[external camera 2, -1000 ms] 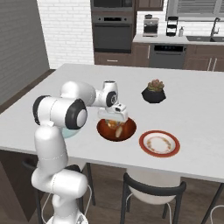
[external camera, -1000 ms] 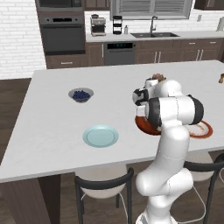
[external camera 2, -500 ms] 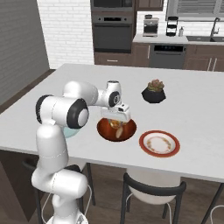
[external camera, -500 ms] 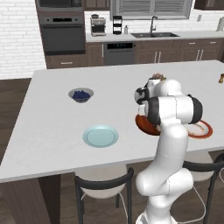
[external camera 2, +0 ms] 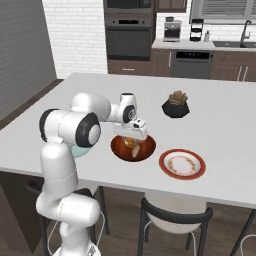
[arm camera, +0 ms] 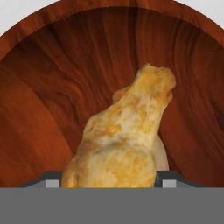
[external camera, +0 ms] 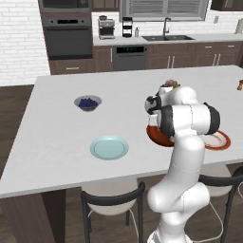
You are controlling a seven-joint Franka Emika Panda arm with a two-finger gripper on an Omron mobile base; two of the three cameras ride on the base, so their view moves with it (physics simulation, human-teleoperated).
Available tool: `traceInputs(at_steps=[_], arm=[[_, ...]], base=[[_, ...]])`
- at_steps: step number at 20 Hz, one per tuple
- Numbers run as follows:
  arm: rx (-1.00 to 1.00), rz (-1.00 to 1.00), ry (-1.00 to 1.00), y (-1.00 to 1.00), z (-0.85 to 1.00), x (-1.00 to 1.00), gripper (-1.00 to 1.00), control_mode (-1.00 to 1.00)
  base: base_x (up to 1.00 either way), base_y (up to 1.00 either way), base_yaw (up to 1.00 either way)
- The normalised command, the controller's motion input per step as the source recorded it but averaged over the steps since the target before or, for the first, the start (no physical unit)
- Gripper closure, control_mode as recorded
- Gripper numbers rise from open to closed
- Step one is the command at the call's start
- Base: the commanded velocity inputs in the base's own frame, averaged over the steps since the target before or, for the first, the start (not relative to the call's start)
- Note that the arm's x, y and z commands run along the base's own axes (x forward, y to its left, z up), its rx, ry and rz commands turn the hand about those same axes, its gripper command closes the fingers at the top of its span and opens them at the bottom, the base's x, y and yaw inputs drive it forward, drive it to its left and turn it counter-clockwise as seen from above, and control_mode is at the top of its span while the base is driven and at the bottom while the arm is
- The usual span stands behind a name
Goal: Pick the chicken drumstick and sweet potato from their plates and place them in the bowl. Then put the bowl in the fridge.
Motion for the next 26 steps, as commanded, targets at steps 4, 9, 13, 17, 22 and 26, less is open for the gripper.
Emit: traceInputs(at_steps=[4, 9, 13, 17, 22, 26], arm=[[0.00, -0.02, -0.03, -0.01, 0.02, -0.36, -1.00, -1.00], [0.04, -0.12, -0.05, -0.22, 0.26, -0.63, -1.00, -1.00], [0.10, -0.23, -0.03, -0.53, 0.34, -0.78, -1.00, -1.00], [0.07, -0.30, 0.00, -0.49, 0.20, -0.22, -1.00, -1.00], [0.02, -0.22, 0.00, -0.22, -0.06, 0.16, -1.00, -1.00], [0.09, -0.12, -0.05, -0.27, -0.33, 0.28, -1.00, -1.00]], base=[[0.00, 0.00, 0.00], [0.00, 0.00, 0.00], [0.00, 0.00, 0.00], [0.00, 0.00, 0.00], [0.00, 0.00, 0.00], [0.00, 0.00, 0.00]])
